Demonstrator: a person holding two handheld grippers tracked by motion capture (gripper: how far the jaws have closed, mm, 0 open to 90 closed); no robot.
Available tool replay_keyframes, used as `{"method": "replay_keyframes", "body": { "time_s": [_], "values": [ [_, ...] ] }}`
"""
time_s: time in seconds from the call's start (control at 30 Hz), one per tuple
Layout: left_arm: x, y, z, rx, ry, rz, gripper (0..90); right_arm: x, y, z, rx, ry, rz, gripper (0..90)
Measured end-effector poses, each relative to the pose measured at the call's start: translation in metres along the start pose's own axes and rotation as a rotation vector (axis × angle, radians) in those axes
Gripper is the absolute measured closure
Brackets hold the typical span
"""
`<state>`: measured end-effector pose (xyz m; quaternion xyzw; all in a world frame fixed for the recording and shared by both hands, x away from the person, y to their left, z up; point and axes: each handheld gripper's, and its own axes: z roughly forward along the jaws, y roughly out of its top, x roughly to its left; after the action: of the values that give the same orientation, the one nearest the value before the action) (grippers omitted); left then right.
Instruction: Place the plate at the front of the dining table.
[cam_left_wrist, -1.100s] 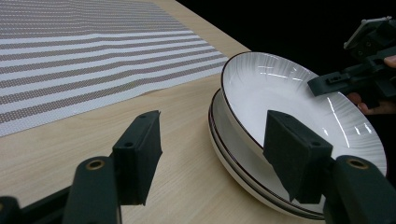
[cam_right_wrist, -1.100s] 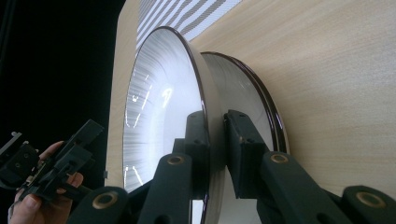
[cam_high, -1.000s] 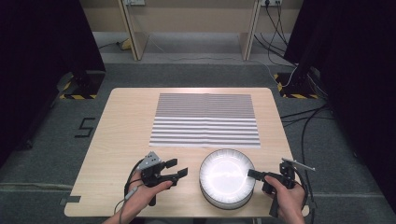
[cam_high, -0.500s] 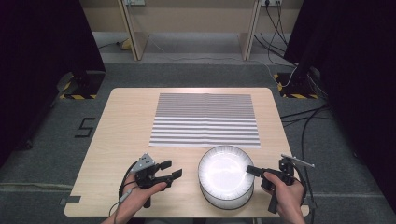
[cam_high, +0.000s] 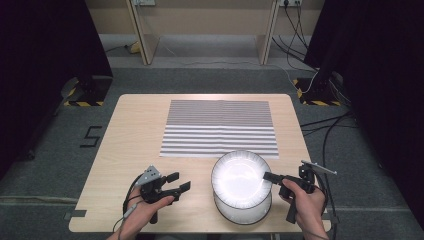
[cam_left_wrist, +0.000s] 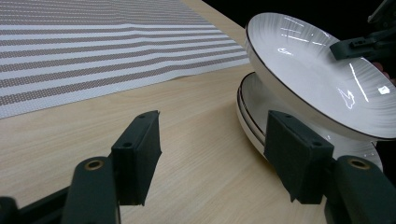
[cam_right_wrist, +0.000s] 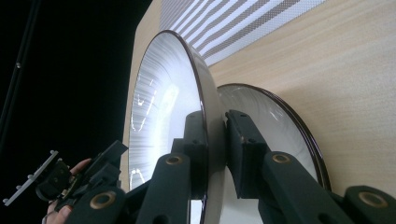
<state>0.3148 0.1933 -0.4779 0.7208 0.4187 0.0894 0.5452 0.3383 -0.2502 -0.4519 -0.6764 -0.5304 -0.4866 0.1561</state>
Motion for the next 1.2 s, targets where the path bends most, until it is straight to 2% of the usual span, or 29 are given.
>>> {"method": "replay_keyframes", "body": {
  "time_s": [1.2],
  "values": [
    [0.011,-0.008,-0.007,-0.008,0.023,-0.024,35.6,0.017,0.019,0.007,-0.009,0.010,-0.017,77.7]
  ]
}}
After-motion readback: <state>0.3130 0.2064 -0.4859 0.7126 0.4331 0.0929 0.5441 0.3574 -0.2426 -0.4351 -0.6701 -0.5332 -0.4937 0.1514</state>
